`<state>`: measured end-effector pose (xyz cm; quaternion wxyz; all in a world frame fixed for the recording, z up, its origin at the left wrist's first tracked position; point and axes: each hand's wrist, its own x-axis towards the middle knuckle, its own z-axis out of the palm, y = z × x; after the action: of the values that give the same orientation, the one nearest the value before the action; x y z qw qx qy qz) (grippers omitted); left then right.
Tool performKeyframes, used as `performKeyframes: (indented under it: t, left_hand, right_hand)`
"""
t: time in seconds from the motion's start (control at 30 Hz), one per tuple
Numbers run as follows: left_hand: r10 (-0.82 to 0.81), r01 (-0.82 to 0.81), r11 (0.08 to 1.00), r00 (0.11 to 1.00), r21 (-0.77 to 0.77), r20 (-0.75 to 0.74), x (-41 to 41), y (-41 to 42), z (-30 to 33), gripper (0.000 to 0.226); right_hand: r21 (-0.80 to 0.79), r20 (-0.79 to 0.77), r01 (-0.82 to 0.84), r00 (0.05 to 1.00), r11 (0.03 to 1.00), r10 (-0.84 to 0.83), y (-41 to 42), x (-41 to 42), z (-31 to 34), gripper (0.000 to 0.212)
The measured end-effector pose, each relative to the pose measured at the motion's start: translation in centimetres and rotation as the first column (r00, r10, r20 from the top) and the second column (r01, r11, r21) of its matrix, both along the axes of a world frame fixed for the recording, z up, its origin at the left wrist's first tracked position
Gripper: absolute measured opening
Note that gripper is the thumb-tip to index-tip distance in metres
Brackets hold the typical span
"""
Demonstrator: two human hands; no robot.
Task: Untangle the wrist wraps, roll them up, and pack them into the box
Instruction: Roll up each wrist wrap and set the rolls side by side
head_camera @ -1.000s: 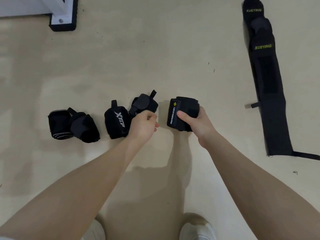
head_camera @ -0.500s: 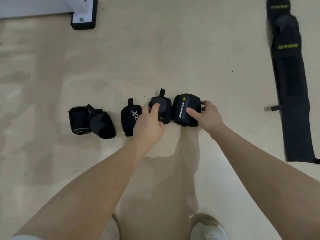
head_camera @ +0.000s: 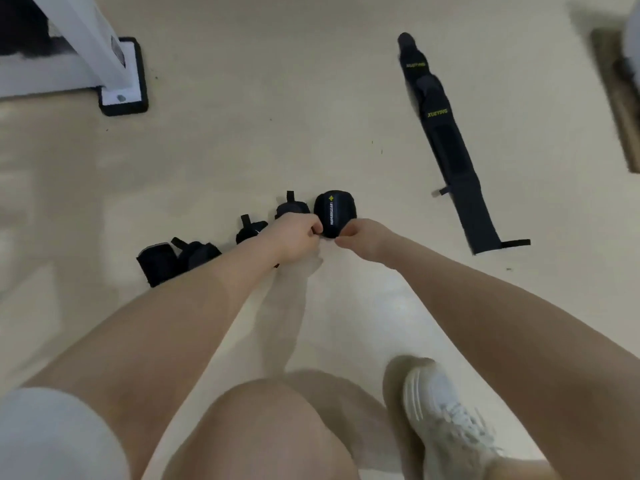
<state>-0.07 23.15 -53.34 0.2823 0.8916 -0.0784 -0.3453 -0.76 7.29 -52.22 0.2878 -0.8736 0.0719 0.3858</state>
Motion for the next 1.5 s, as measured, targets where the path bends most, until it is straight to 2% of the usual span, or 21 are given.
performKeyframes:
  t: [0.17,0.3,0.37,0.5,0.6,0.7,0.8,0.93,1.0,1.07,1.17,1.27,1.3,1.37,1.4,1.43,1.5]
  left_hand:
    - [-0.003,0.005,0.996,1.000,-0.087,0.028,-0.2,-2.3,1.7,0.029]
    - [0.117,-0.113,0.991,0.992,-0.066,0.047,1.2,-7.0,1.0,0.036]
    - [0.204,-0.199,0.976,0.977,-0.086,0.056,1.7,-10.7,0.4,0.043]
    - [0.299,-0.291,0.946,0.953,-0.145,0.042,3.0,-19.1,-2.1,0.043]
    - [0.399,-0.393,0.909,0.917,-0.140,0.015,3.9,-24.3,-4.3,0.041]
    - [0.505,-0.505,0.851,0.862,-0.144,-0.034,4.5,-29.2,-5.7,0.041]
    - [0.546,-0.549,0.833,0.836,-0.073,-0.056,5.3,-33.8,-6.1,0.046]
    - [0.456,-0.461,0.885,0.886,-0.067,-0.084,6.1,-39.2,-6.7,0.061]
    - [0.390,-0.395,0.917,0.917,-0.057,-0.086,6.9,-40.6,-7.6,0.063]
    - [0.391,-0.402,0.913,0.911,-0.067,-0.133,7.7,-41.1,-8.7,0.065]
    - [0.521,-0.563,0.818,0.812,-0.119,-0.263,9.0,-41.9,-9.9,0.070]
    - [0.699,-0.813,0.561,0.565,-0.153,-0.438,10.5,-42.4,-11.2,0.078]
    - [0.719,-0.848,0.508,0.515,-0.154,-0.467,10.8,-42.6,-11.6,0.078]
    - [0.730,-0.868,0.467,0.487,-0.170,-0.480,11.3,-42.9,-12.2,0.071]
    - [0.731,-0.867,0.461,0.491,-0.188,-0.474,11.6,-42.8,-12.3,0.065]
    - [0.733,-0.875,0.441,0.480,-0.202,-0.482,11.9,-42.6,-12.2,0.058]
    - [0.695,-0.915,0.324,0.403,-0.240,-0.596,12.6,-42.0,-12.2,0.052]
  right_hand:
    - [-0.047,0.043,-0.146,0.988,0.988,0.148,0.2,-0.5,1.6,0.026]
    - [-0.104,0.081,-0.230,0.968,0.968,0.239,-3.2,0.3,0.6,0.030]
    - [-0.086,0.060,-0.247,0.966,0.965,0.253,-6.3,0.2,-1.2,0.032]
    - [-0.186,0.011,-0.279,0.958,0.942,0.286,-16.0,2.5,-4.5,0.057]
    - [-0.203,0.054,-0.177,0.980,0.963,0.192,-24.3,5.5,-6.1,0.059]
    - [-0.141,0.040,-0.123,0.991,0.982,0.130,-31.3,7.8,-7.3,0.053]
    - [-0.043,-0.010,-0.065,0.998,0.997,0.065,-36.5,9.1,-7.8,0.045]
    - [0.112,-0.048,0.022,0.999,0.993,-0.017,-39.9,10.4,-8.5,0.044]
    - [0.219,-0.063,0.103,0.994,0.970,-0.091,-40.4,11.6,-9.5,0.048]
    - [0.305,-0.093,0.211,0.977,0.929,-0.192,-40.4,13.2,-10.6,0.052]
    - [0.351,-0.174,0.392,0.920,0.850,-0.352,-40.1,15.0,-12.4,0.053]
    - [0.368,-0.273,0.454,0.887,0.812,-0.372,-39.5,15.3,-13.5,0.054]
    - [0.405,-0.310,0.486,0.870,0.775,-0.384,-39.4,15.3,-13.5,0.049]
    - [0.511,-0.340,0.519,0.854,0.685,-0.393,-39.1,15.3,-13.2,0.042]
    - [0.556,-0.301,0.484,0.875,0.676,-0.379,-38.8,15.3,-12.9,0.043]
    - [0.583,-0.214,0.400,0.915,0.707,-0.341,-38.3,15.3,-12.7,0.045]
    - [0.546,0.046,0.117,0.984,0.829,-0.169,-37.0,15.5,-12.4,0.048]
